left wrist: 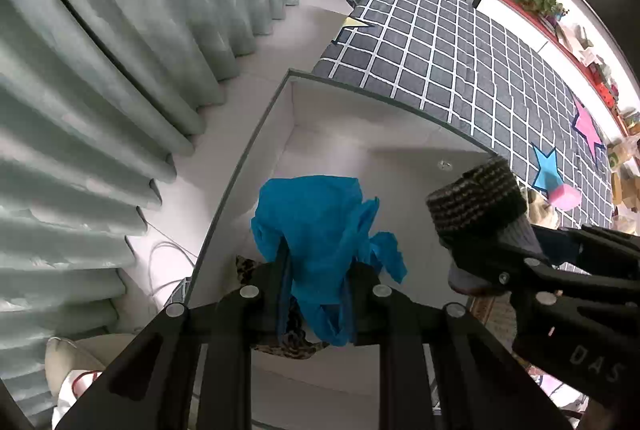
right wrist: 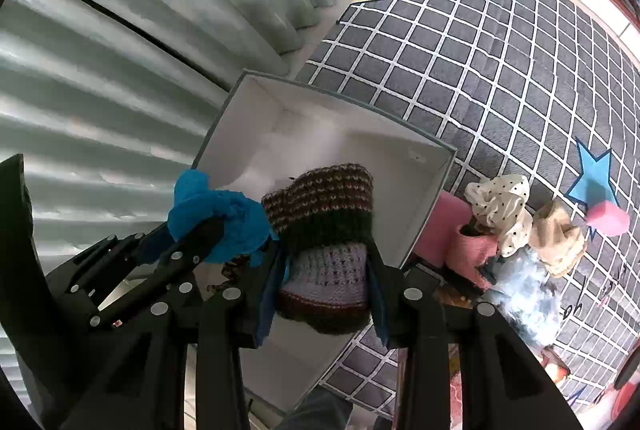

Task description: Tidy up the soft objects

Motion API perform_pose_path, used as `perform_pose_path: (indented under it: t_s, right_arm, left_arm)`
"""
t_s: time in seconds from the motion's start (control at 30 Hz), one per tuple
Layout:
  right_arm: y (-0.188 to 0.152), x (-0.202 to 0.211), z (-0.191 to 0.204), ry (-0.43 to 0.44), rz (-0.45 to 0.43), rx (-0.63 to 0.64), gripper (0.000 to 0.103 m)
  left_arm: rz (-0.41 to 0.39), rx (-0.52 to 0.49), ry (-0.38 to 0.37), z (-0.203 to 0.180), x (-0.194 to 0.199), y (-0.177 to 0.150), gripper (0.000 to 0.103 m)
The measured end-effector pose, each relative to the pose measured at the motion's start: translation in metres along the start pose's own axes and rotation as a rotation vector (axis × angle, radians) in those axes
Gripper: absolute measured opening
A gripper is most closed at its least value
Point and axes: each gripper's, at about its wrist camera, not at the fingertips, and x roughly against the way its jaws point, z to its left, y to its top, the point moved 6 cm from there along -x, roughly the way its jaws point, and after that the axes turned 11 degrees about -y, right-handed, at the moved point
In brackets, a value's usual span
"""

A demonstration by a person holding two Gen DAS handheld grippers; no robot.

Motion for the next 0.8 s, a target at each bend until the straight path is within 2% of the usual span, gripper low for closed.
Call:
perform_pose_path:
  t_s: [0.23, 0.3, 0.37, 0.4, 0.43, 0.47, 0.5, 0.6, 0.63, 0.73, 0.77, 0.8]
  right_arm:
    - [0.003, -0.003, -0.002, 0.003, 0.007, -0.005, 0.041]
    - [0.004, -0.003, -0.002, 0.015, 0.005, -0.009, 0.044]
    - [0.004, -0.003, -0.003, 0.022, 0.003, -0.014, 0.044]
    - [0.005, -0.002, -0.003, 0.027, 0.002, -0.015, 0.051]
    - [0.005, 0.0, -0.005, 0.025, -0.003, -0.021, 0.065]
    - [0.006, 0.001, -0.006, 0.028, -0.007, -0.027, 0.074]
    - [0.006, 0.003, -0.008, 0.032, -0.014, -0.036, 0.083]
    - [0.007, 0.01, -0.016, 0.03, -0.025, -0.053, 0.083]
    - [0.007, 0.013, -0.02, 0.028, -0.028, -0.057, 0.083]
    - [0.007, 0.025, -0.035, 0.035, -0.041, -0.083, 0.084]
    - [0.006, 0.029, -0.041, 0.037, -0.044, -0.093, 0.088]
    - [0.006, 0.032, -0.049, 0.032, -0.047, -0.105, 0.103]
  left_arm:
    - [-0.003, 0.003, -0.012, 0.0, -0.002, 0.001, 0.026]
    - [-0.004, -0.002, -0.027, -0.002, -0.002, 0.0, 0.035]
    - [-0.003, -0.007, -0.041, -0.005, -0.002, 0.0, 0.061]
    - [-0.007, -0.009, -0.032, -0.005, -0.001, 0.0, 0.067]
    - [-0.013, -0.007, -0.03, -0.006, 0.0, 0.0, 0.081]
    - [-0.021, -0.003, -0.028, -0.006, 0.001, 0.0, 0.087]
    - [-0.024, 0.0, -0.026, -0.006, 0.002, 0.001, 0.087]
    - [-0.02, 0.007, -0.037, -0.007, 0.004, 0.001, 0.094]
    - [-0.022, 0.01, -0.039, -0.008, 0.005, 0.002, 0.103]
    - [-0.037, 0.02, -0.051, -0.012, 0.011, 0.005, 0.103]
    - [-0.04, 0.025, -0.063, -0.014, 0.012, 0.007, 0.103]
    - [-0.044, 0.025, -0.075, -0.016, 0.014, 0.009, 0.103]
